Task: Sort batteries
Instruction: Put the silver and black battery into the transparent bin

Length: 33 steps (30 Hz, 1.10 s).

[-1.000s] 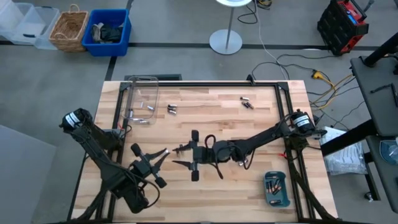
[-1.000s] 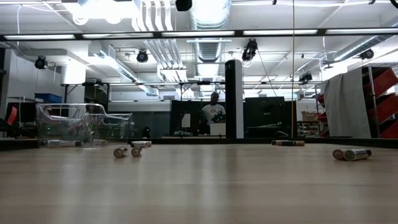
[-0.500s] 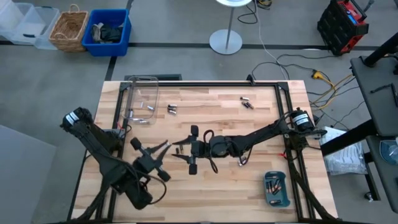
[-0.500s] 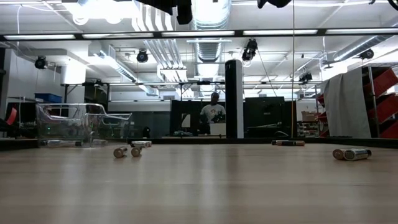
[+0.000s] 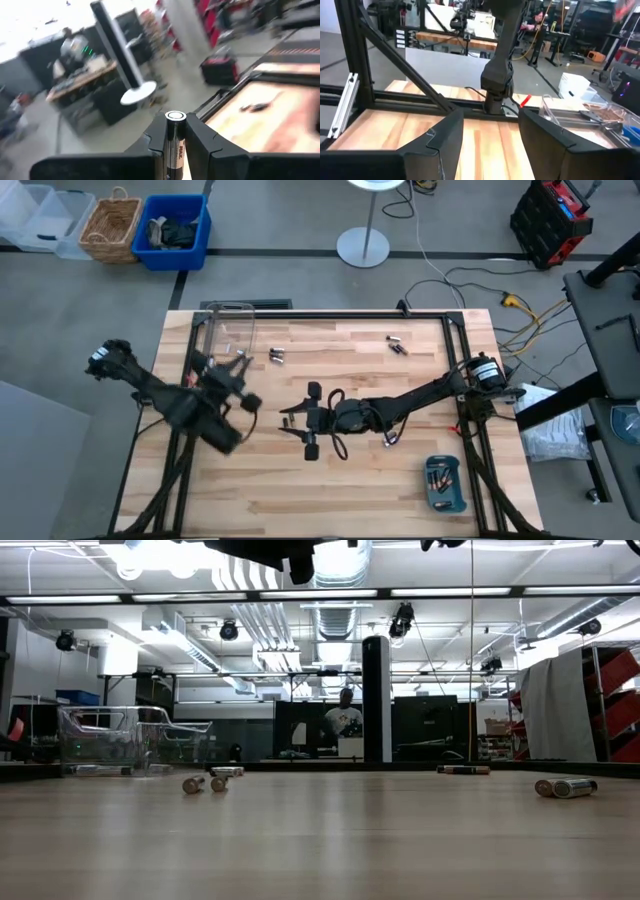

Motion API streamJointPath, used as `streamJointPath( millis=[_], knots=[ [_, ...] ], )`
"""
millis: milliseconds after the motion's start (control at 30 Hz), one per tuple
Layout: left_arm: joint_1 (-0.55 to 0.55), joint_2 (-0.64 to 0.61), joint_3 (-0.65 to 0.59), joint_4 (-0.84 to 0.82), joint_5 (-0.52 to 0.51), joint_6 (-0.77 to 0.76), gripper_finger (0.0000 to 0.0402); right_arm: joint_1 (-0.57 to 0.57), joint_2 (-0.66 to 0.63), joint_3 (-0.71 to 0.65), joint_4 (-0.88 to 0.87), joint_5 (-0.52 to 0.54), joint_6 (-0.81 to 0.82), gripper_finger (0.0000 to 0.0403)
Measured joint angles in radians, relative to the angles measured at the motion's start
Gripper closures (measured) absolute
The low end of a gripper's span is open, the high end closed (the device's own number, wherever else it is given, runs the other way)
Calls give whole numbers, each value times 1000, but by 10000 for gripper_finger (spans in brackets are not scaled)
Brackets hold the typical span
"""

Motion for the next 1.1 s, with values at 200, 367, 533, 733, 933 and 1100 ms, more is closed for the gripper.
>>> streamJointPath(
  millis=[200, 367, 533, 733, 933, 1100],
  knots=[
    [155, -147, -124, 18, 132, -18, 379, 0, -12, 0, -50, 3, 1, 227],
    [292, -231, -201, 86, 290, 87, 380, 0, -16, 0, -64, 3, 1, 220],
    [442, -278, -250, 302, 446, 399, 380, 0, -17, 0, -69, 3, 1, 220],
    [678, -323, -254, 472, 717, 739, 380, 0, -18, 0, -85, 3, 7, 230],
    [963, -353, -254, 585, 1003, 955, 379, 1, -18, 0, -106, 3, 20, 229],
    [1130, -334, -255, 587, 1141, 1045, 379, 1, -19, 0, -122, 3, 30, 221]
  ],
)
